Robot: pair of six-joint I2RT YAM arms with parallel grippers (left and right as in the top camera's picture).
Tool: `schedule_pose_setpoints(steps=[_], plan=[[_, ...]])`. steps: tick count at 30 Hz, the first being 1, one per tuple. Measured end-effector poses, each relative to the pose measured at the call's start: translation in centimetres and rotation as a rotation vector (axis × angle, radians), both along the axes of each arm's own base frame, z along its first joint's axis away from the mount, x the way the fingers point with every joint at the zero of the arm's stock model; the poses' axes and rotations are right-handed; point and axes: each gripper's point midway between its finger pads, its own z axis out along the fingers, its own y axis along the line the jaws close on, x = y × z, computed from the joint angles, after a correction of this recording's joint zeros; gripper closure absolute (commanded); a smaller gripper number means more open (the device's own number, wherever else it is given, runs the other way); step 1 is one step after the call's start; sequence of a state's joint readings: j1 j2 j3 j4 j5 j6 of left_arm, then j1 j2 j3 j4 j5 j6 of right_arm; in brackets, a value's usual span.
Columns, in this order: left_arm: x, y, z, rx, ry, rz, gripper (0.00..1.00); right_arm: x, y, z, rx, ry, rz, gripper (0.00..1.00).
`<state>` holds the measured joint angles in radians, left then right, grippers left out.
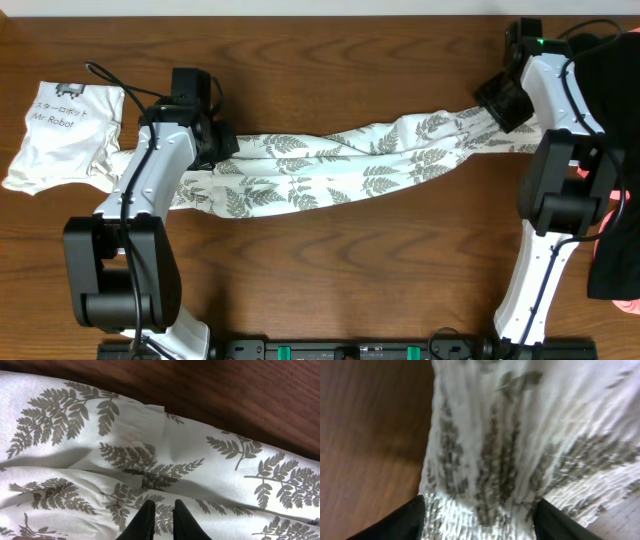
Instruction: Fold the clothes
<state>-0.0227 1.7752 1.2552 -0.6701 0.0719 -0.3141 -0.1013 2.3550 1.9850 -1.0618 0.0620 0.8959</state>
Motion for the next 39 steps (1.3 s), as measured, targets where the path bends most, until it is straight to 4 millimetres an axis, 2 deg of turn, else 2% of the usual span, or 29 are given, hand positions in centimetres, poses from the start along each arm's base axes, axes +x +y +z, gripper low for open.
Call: schedule_pose_setpoints(steps=[5,12,16,22,28,30,32,39], plan=[[0.0,0.0,0.0,0.0,0.0,0.0,0.85,0.5,0.2,0.1,0.001,-0.018,0.057,0.23],[0.0,0.0,0.0,0.0,0.0,0.0,0.85,3.9,0.7,0.8,-0.004,-0.15,0.266,0.17],[0.0,0.0,0.0,0.0,0.0,0.0,0.85,4.6,0.9,1.0,0.018,-0.188,0.341,0.23],[0.0,0.0,0.0,0.0,0.0,0.0,0.85,4.5,-0.1,1.6,0.045,-0.209,0.385,0.23],[0.0,0.0,0.0,0.0,0.0,0.0,0.85,4.9,-0.3,4.8,0.021,-0.27,0.399,0.26],[0.0,0.0,0.0,0.0,0.0,0.0,0.85,5.0,0.0,5.9,0.015,-0.291,0.398,0.31],[0.0,0.0,0.0,0.0,0.0,0.0,0.84,5.0,0.0,6.1,0.015,-0.294,0.385,0.34],[0.0,0.0,0.0,0.001,0.0,-0.005,0.84,5.0,0.8,6.0,0.021,-0.284,0.291,0.35]])
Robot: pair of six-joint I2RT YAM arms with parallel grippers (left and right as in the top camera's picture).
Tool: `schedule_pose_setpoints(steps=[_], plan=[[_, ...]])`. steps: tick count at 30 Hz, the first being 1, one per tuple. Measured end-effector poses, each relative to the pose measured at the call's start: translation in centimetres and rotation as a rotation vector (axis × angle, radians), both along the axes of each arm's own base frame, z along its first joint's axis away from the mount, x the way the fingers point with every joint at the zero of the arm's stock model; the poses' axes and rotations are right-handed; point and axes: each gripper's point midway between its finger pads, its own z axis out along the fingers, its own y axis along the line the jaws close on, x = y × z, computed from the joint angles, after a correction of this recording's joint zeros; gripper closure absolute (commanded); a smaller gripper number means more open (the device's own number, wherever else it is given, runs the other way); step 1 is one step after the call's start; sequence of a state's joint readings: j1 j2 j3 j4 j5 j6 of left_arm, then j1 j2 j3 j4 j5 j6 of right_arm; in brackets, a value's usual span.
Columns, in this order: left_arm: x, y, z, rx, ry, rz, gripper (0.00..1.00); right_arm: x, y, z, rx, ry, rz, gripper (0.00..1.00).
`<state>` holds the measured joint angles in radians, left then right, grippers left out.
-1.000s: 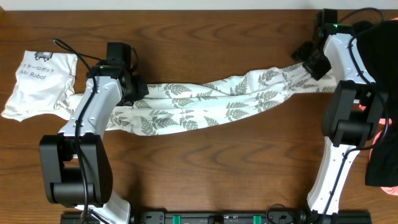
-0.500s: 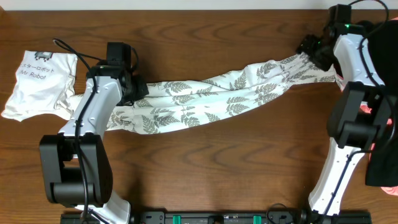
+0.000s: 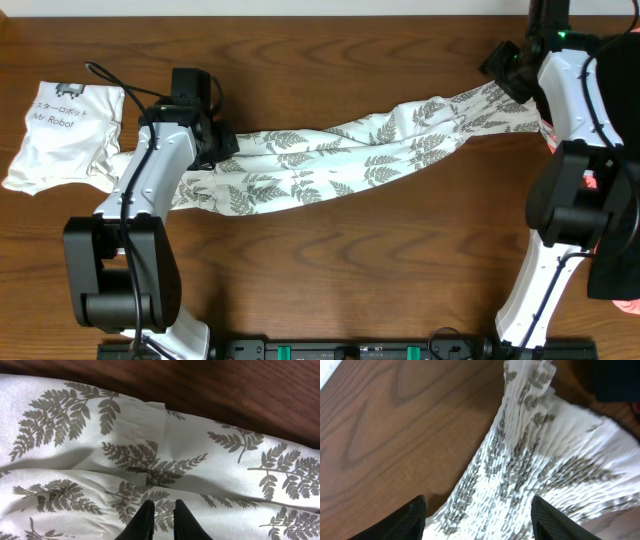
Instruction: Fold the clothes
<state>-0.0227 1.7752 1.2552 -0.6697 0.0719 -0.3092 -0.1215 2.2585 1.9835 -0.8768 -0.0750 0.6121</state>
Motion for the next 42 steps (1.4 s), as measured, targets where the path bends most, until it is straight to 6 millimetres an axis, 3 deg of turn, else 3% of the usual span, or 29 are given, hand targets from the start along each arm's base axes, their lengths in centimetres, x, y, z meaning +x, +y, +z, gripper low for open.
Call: schedule_pose_setpoints(steps=[6,13,32,37,42], plan=[[0.0,0.0,0.0,0.002,0.0,-0.008,0.84,0.1,0.9,-0.7,-0.019,0.015,-0.042,0.35],[0.0,0.0,0.0,0.005,0.0,-0.017,0.84,0.0,1.8,-3.0,-0.033,0.06,-0.074,0.34],[0.0,0.0,0.0,0.005,0.0,-0.018,0.84,0.9,1.4,-5.3,-0.032,0.036,-0.119,0.34],[0.0,0.0,0.0,0.005,0.0,-0.018,0.84,-0.3,1.4,-7.2,-0.028,0.071,-0.128,0.43],[0.0,0.0,0.0,0.005,0.0,-0.018,0.84,-0.3,1.3,-7.3,-0.038,0.071,-0.13,0.55]])
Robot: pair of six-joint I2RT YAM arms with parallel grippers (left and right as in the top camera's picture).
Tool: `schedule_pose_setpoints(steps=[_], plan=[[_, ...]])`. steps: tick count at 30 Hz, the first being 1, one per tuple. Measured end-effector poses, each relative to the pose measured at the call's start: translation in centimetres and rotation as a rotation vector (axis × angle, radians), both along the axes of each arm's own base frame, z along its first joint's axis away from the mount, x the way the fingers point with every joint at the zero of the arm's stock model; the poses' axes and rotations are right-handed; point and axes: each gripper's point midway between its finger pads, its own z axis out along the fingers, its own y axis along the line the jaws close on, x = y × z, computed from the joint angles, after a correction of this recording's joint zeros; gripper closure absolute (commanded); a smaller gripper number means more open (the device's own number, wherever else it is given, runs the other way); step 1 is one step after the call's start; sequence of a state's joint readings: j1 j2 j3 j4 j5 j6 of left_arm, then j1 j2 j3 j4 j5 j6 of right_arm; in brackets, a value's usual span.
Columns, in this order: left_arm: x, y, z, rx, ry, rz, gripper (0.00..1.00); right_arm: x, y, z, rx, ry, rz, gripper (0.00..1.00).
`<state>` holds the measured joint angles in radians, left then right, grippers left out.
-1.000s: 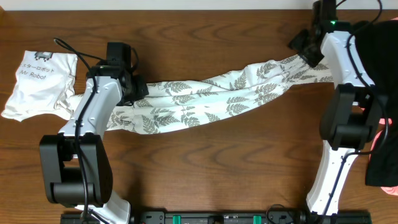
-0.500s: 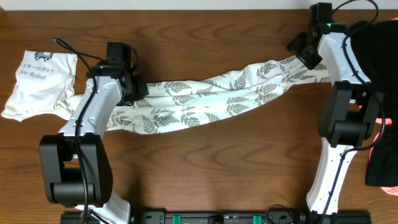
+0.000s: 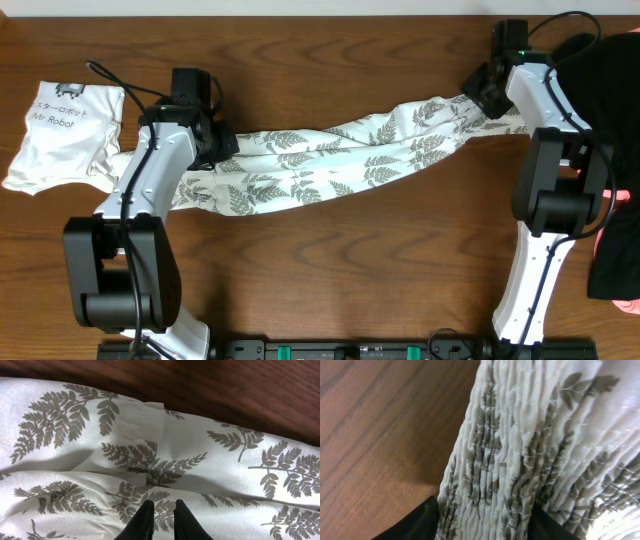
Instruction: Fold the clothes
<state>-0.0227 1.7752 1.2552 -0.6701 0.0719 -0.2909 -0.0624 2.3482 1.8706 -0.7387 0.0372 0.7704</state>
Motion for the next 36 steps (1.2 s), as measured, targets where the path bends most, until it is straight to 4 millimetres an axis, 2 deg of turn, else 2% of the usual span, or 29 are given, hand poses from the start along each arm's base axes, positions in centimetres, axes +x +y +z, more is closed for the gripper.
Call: schedule_pose_setpoints(steps=[8,11,14,15,22,28,36], plan=[[0.0,0.0,0.0,0.0,0.0,0.0,0.84,0.0,-0.2,0.3,-0.021,-0.002,0.024,0.55],[0.0,0.0,0.0,0.0,0.0,0.0,0.84,-0.1,-0.3,1.0,-0.033,-0.004,0.038,0.72],[0.0,0.0,0.0,0.0,0.0,0.0,0.83,-0.5,-0.4,1.7,-0.042,0.0,0.045,0.97],[0.0,0.0,0.0,0.0,0.0,0.0,0.83,-0.5,-0.4,1.9,-0.043,0.0,0.045,0.98],[0.0,0.0,0.0,0.0,0.0,0.0,0.83,-0.6,-0.4,2.1,-0.044,0.001,0.043,0.99],[0.0,0.0,0.0,0.0,0.0,0.0,0.83,-2.0,-0.6,2.1,-0.049,0.054,0.039,0.99],[0.1,0.0,0.0,0.0,-0.006,0.0,0.83,-3.7,-1.3,4.3,-0.088,0.089,0.024,0.99]])
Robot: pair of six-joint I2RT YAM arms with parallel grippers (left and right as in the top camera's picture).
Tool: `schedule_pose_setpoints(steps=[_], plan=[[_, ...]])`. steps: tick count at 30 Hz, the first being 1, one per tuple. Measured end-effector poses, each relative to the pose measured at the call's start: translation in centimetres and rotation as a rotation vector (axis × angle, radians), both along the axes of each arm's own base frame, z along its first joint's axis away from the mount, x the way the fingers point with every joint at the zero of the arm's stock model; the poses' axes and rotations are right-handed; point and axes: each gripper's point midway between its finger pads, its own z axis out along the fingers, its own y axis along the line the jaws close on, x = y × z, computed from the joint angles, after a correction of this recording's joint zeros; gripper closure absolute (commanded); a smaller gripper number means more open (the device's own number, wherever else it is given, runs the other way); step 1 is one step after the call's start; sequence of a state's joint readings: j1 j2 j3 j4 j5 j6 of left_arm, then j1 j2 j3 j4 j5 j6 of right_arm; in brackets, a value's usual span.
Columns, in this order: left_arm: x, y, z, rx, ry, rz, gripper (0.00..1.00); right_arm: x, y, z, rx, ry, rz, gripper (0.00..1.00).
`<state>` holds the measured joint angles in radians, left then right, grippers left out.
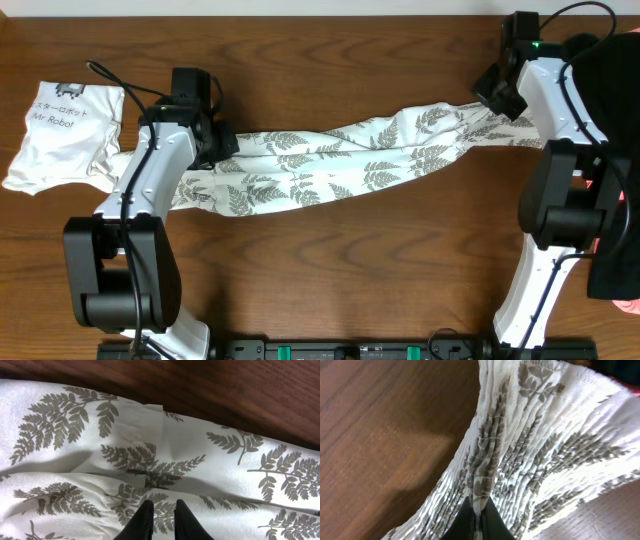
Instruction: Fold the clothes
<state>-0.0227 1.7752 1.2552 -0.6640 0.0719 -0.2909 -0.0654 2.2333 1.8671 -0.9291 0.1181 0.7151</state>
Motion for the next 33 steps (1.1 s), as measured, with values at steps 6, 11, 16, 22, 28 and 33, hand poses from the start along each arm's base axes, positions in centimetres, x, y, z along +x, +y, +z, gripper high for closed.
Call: schedule_pose_setpoints(steps=[6,11,16,22,28,33], plan=[[0.0,0.0,0.0,0.0,0.0,0.0,0.83,-0.8,-0.2,-0.2,-0.01,0.034,-0.004,0.99],[0.0,0.0,0.0,0.0,0.0,0.0,0.83,-1.8,-0.3,-0.4,-0.018,0.076,-0.01,0.99],[0.0,0.0,0.0,0.0,-0.001,0.0,0.83,-3.9,-0.9,-0.6,-0.042,0.148,-0.09,0.98],[0.1,0.0,0.0,0.0,-0.003,0.0,0.83,-5.3,-1.8,-1.4,-0.078,0.175,-0.224,0.99],[0.1,0.0,0.0,0.0,-0.003,0.0,0.83,-7.0,-2.1,-3.9,-0.098,0.208,-0.274,0.99],[0.2,0.0,0.1,0.0,-0.01,0.0,0.83,-7.5,-2.6,-5.2,-0.128,0.191,-0.28,0.99]])
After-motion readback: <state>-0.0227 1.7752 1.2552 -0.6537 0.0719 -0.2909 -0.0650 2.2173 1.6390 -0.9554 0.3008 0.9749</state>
